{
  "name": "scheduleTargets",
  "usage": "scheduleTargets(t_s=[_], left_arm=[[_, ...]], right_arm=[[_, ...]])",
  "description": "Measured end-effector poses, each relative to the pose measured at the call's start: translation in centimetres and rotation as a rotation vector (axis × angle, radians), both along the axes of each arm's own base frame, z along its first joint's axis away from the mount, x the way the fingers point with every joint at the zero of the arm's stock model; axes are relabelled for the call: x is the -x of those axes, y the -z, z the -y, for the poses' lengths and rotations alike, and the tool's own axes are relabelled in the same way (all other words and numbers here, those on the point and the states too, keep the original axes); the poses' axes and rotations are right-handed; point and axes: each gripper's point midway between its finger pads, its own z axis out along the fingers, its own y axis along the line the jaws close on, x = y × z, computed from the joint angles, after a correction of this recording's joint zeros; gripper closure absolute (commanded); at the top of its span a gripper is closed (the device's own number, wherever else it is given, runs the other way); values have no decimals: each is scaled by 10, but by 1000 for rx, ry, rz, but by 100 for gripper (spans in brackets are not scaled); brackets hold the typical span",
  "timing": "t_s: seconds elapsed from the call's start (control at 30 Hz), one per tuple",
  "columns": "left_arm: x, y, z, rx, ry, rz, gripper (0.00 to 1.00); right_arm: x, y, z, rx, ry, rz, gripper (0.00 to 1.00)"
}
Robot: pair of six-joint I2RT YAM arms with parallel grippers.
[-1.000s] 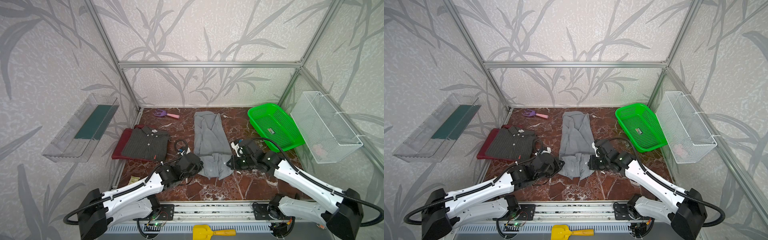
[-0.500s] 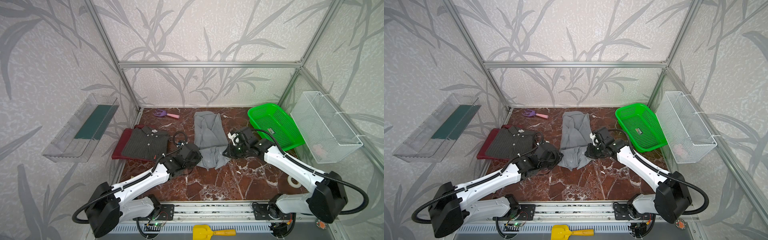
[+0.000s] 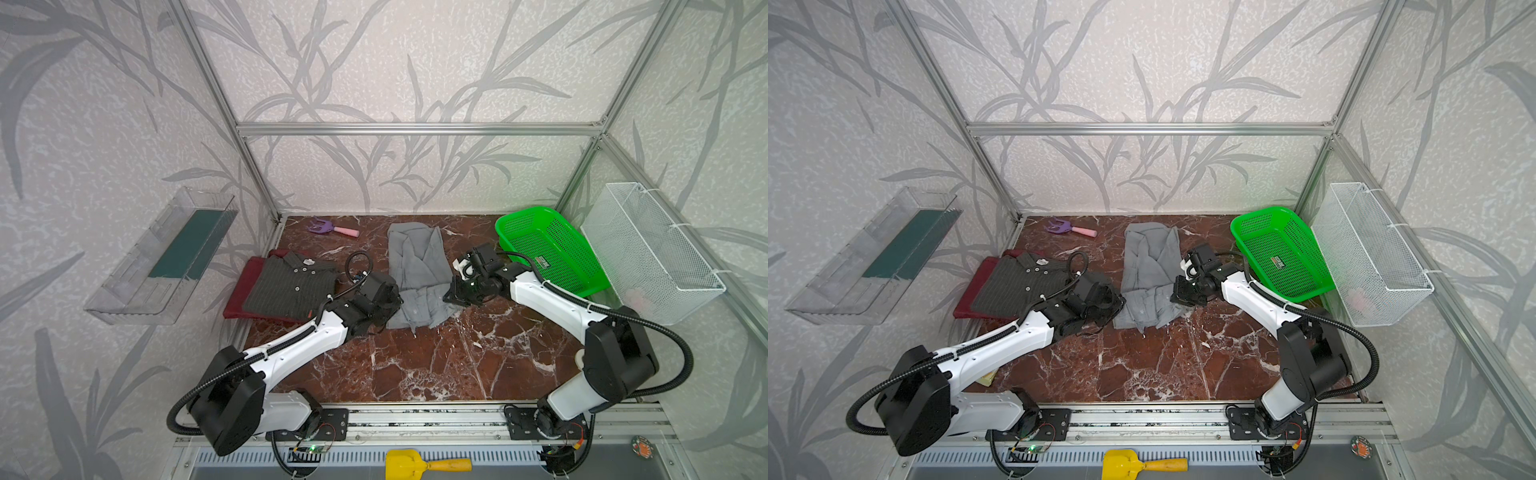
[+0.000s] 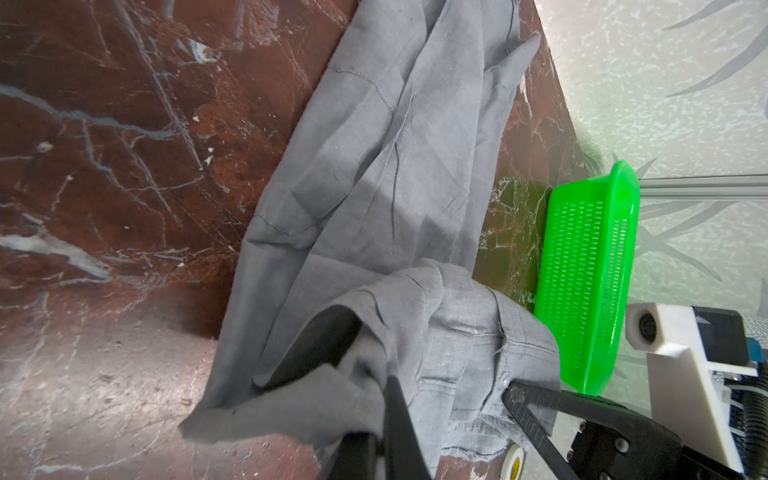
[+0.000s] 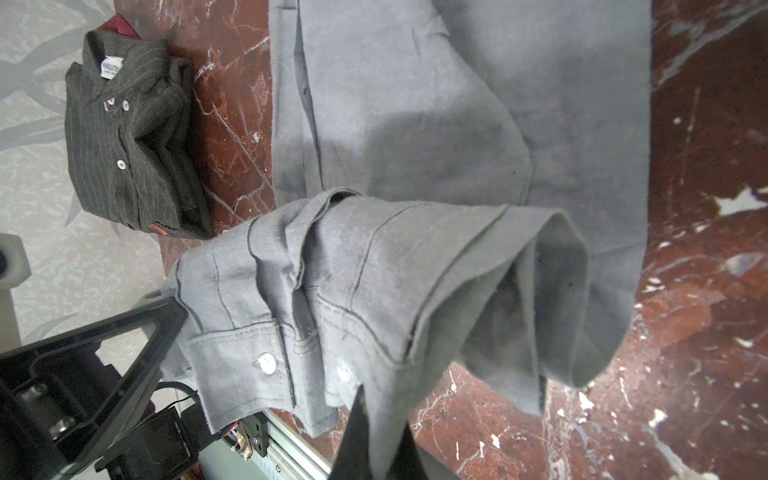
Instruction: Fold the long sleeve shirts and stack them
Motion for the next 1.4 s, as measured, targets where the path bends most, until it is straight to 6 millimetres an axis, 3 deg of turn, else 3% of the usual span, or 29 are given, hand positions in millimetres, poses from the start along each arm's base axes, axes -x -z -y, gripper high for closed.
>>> scheduleTargets(t_s=[0.27, 0.6, 0.83, 0.97, 1.17, 1.4], left_arm=[[-23, 12, 7, -5, 15, -23, 100], [-48, 22, 12, -9, 43, -43, 98], [-57, 7, 21, 13, 94, -17, 100], [-50, 11, 22, 23, 107, -24, 100], [-11, 29, 17, 14, 135, -65, 100], [42, 23, 17, 23, 173, -38, 100]], right_arm=[[-20, 18, -2, 8, -1, -23, 100], [-35, 40, 11, 31, 37, -54, 100], [-43, 33, 14, 31, 50, -23, 100], [-42, 26, 13, 17, 49, 2, 100], [-2, 28, 14, 22, 27, -2, 100], [69, 20, 5, 25, -33, 30, 100]])
